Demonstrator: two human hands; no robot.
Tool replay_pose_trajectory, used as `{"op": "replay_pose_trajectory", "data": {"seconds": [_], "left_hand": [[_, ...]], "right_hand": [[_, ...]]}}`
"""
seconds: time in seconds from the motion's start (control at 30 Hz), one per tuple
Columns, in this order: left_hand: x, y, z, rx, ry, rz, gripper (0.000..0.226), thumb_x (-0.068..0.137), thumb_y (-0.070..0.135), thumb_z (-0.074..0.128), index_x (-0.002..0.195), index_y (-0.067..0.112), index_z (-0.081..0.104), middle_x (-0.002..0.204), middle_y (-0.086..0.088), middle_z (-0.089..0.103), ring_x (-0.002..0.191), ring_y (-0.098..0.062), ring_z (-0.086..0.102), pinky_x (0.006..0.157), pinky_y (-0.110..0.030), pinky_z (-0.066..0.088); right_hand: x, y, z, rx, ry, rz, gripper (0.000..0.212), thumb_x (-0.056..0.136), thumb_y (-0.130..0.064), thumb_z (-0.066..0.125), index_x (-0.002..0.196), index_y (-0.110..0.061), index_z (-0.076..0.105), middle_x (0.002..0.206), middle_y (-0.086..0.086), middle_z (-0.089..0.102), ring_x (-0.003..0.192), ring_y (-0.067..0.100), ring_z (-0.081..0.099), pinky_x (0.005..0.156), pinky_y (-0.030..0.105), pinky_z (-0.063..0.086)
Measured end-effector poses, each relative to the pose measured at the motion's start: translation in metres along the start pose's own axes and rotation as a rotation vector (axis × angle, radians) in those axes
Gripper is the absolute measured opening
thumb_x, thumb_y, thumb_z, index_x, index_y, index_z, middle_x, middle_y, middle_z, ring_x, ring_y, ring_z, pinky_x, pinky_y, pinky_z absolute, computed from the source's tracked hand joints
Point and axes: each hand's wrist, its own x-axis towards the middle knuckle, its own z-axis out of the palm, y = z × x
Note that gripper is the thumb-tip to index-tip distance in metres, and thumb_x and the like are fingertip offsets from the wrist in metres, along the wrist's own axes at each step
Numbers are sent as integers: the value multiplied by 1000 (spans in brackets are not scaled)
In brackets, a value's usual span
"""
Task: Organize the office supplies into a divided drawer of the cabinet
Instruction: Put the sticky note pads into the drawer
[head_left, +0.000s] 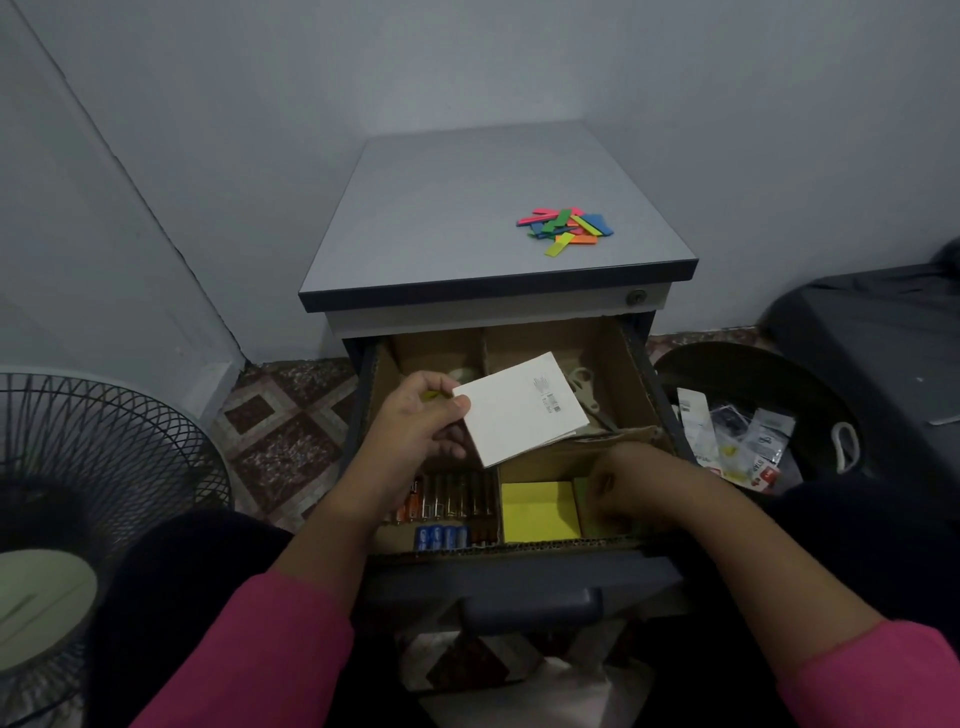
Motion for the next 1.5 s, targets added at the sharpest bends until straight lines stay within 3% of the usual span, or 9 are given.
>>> {"op": "replay_pose_trajectory", "data": {"seconds": [0.13, 0.27, 0.33, 0.47, 0.7, 0.97, 1.2, 1.37, 1.5], "left_hand": [[-4, 4, 6, -17, -127, -12, 8, 93, 3, 54, 98, 9, 51, 84, -16, 68, 69, -21, 60, 54, -25, 52], [-10, 7, 19, 95, -235, -19, 10, 92, -1, 55, 97, 6, 50, 79, -14, 69, 65, -21, 62, 54, -26, 54], [-14, 8, 29, 240, -235, -14, 10, 92, 0, 55, 98, 5, 50, 79, -11, 70, 66, -22, 64, 58, -29, 55], [-20, 7, 48, 456, -218, -30, 10, 94, 6, 55, 95, 15, 52, 82, -9, 64, 71, -20, 66, 66, -34, 58], [-26, 4, 63, 1002, -143, 88, 13, 96, 17, 50, 109, 19, 49, 99, -2, 58, 91, -20, 58, 81, -39, 52], [-29, 2, 61, 1339, -26, 379, 16, 94, 8, 48, 105, 16, 56, 105, 0, 50, 100, -19, 47, 77, -28, 41], [-28, 1, 54, 1513, -470, 272, 28, 98, 29, 48, 120, 36, 64, 110, -1, 48, 105, -23, 39, 92, -30, 31], [-25, -7, 55, 1639, -555, 234, 32, 97, 22, 46, 119, 35, 65, 110, -2, 52, 98, -25, 38, 93, -33, 31], [-28, 0, 62, 1692, -575, 253, 35, 94, 10, 46, 113, 29, 69, 110, -5, 57, 81, -17, 22, 82, -32, 21]], "right_hand": [[-12, 10, -18, 389, 104, 71, 14, 96, -4, 50, 101, -7, 63, 91, 14, 68, 76, 22, 69, 60, 28, 58], [-16, 17, -27, 452, 163, 97, 22, 98, 0, 45, 114, -2, 59, 88, 10, 64, 69, 18, 64, 45, 22, 52], [-14, 17, -27, 411, 160, 110, 22, 96, 1, 48, 114, -1, 61, 101, 16, 66, 76, 20, 66, 50, 23, 53], [-13, 14, -27, 167, 150, 115, 27, 89, -3, 58, 114, -12, 64, 112, 8, 64, 101, 27, 62, 84, 39, 56], [-1, 13, -17, 381, 16, 171, 23, 96, 7, 40, 108, -6, 55, 102, 20, 68, 91, 33, 69, 78, 43, 58], [-2, 2, -1, 236, 3, 138, 18, 92, -8, 55, 107, 0, 62, 96, 16, 71, 84, 26, 72, 78, 41, 59], [3, -4, 9, -13, 89, 112, 20, 90, -14, 58, 106, -4, 64, 109, 13, 66, 101, 26, 64, 83, 31, 51], [2, -4, 8, -32, 92, 111, 6, 87, -14, 62, 83, -11, 60, 107, 12, 67, 99, 25, 65, 76, 27, 50], [-4, -4, 7, -96, 35, 96, 46, 83, -24, 71, 123, -11, 53, 126, 5, 55, 116, 21, 54, 87, 27, 45]]}}
